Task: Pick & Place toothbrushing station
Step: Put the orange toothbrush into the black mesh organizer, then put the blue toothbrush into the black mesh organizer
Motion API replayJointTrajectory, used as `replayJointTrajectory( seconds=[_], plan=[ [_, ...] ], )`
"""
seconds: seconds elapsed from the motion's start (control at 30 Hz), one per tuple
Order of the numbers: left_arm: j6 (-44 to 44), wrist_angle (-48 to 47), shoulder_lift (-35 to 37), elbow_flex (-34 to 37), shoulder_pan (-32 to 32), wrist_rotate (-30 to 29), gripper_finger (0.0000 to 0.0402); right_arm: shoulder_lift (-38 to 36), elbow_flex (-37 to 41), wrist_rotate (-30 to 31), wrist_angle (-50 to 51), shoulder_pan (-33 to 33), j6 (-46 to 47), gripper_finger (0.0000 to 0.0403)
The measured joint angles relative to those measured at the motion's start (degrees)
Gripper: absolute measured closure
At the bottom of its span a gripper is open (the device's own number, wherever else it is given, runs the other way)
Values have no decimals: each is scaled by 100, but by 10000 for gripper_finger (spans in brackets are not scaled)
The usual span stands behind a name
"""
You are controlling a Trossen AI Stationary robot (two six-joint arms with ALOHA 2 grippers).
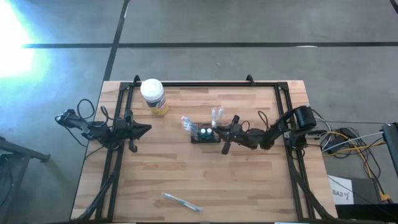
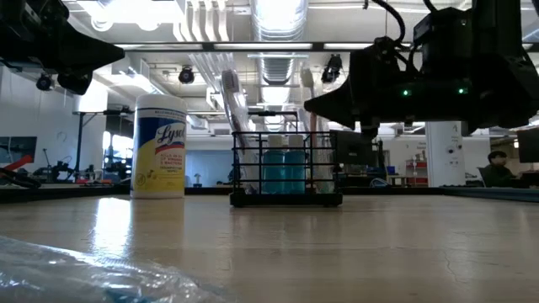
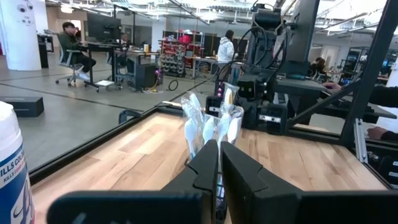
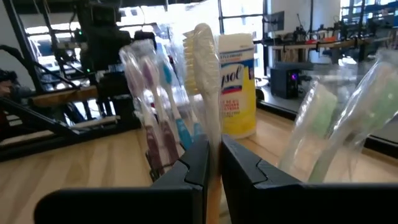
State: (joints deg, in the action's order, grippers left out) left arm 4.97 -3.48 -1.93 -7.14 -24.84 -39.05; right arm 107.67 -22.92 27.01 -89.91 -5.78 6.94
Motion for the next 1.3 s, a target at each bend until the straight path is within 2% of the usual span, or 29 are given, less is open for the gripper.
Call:
replayJointTrajectory(
  seconds=[0.27, 0.67, 1.07, 1.3],
  plan=[
    [0, 3, 0, 49, 2, 1, 378, 306, -67, 37, -26, 0, 0, 380],
    [24, 4, 1, 87, 0, 0, 378, 319, -41, 17, 34, 0, -85, 377],
    [-168, 81, 2, 64, 0, -42, 378, -76, -15, -38, 359, 0, -114, 290],
    [-302, 247, 0, 69, 0, -160, 378, -264, 0, -38, 327, -36, -415, 266]
  ],
)
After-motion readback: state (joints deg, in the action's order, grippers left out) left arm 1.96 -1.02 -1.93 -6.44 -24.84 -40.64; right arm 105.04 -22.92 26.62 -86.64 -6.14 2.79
